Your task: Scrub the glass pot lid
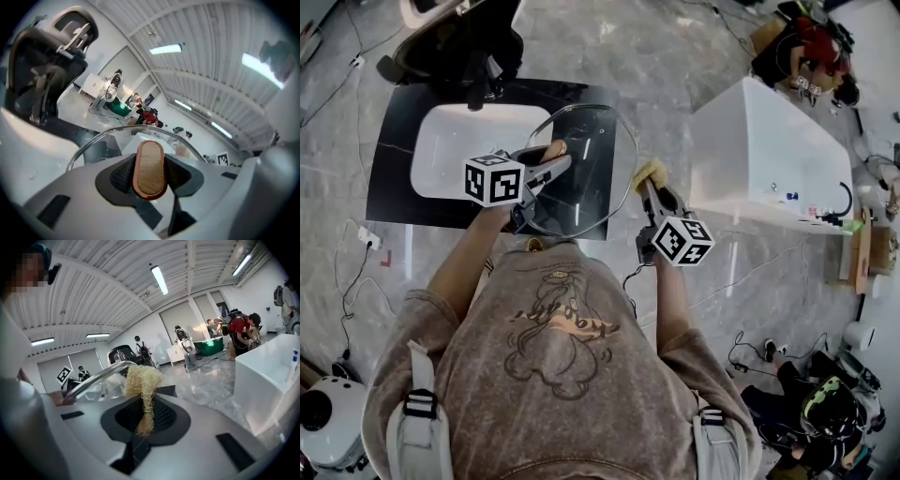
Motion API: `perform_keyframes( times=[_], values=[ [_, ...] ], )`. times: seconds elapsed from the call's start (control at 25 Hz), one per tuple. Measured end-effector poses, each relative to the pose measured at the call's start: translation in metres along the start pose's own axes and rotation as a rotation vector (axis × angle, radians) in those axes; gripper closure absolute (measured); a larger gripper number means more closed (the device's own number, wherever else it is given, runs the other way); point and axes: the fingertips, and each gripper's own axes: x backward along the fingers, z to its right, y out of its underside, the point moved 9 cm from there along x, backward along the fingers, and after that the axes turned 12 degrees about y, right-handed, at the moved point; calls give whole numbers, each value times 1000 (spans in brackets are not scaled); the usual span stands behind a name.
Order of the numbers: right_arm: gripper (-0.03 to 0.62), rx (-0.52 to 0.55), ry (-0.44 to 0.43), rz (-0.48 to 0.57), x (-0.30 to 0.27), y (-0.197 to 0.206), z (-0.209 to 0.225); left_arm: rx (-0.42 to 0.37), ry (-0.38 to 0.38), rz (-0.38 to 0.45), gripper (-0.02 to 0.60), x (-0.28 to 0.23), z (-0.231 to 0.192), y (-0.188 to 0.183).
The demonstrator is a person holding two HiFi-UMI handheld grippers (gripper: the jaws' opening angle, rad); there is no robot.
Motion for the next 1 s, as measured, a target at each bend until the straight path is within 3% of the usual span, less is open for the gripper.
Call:
perform_keyframes(
  times=[0.16,0.24,0.6,1.0],
  values=[
    [553,8,39,-12,-1,4,1,-230,-132,-181,400,-11,13,-4],
    [553,14,58,-23,-3,6,2,-302,-173,-243,400,-14,14,-4],
    [553,20,70,-37,-5,10,3,-349,-205,-365,400,-31,-1,19],
    [553,11,49,-47,-11,15,0,-343,-229,-486,400,-61,-34,57]
  ],
)
